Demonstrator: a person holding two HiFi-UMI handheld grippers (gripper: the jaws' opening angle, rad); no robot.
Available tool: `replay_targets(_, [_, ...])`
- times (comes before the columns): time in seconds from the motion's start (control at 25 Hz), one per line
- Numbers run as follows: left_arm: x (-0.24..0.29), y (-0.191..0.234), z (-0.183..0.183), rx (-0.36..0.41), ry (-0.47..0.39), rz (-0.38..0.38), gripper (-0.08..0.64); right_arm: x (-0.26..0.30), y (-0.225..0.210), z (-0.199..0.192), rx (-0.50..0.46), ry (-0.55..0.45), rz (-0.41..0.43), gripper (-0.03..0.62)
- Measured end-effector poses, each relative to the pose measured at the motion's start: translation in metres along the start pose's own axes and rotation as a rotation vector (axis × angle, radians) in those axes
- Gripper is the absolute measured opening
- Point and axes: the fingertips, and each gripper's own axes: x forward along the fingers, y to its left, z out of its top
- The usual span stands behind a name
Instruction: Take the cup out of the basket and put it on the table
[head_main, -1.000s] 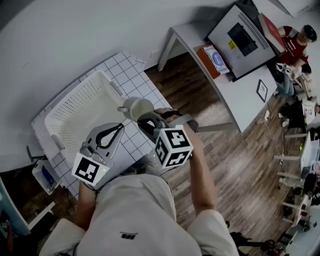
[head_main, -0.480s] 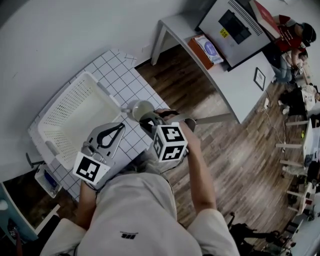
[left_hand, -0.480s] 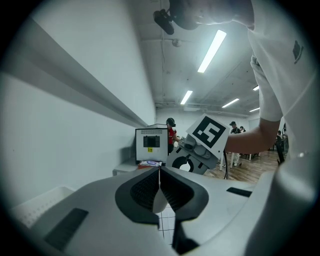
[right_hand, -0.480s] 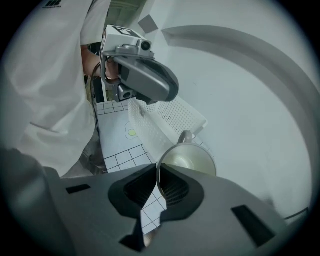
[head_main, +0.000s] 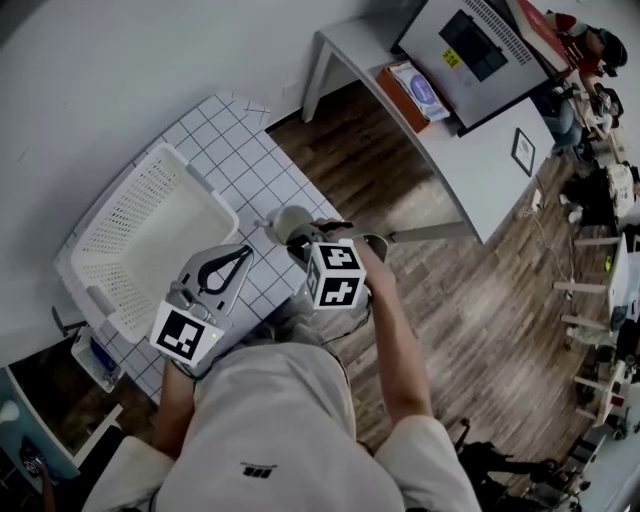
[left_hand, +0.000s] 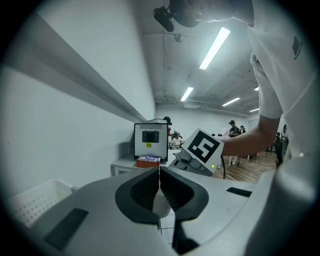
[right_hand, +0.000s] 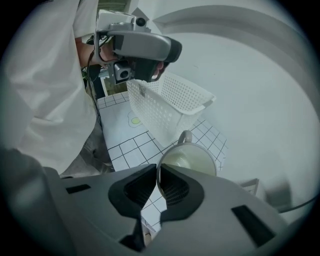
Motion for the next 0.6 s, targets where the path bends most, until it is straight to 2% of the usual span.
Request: replay_targets(0.6, [0.024, 0.000, -0.015, -0.006, 0.032, -0.033, 0.015, 0.046, 0.001, -0.044, 0.026, 0.088, 0.055, 0.034])
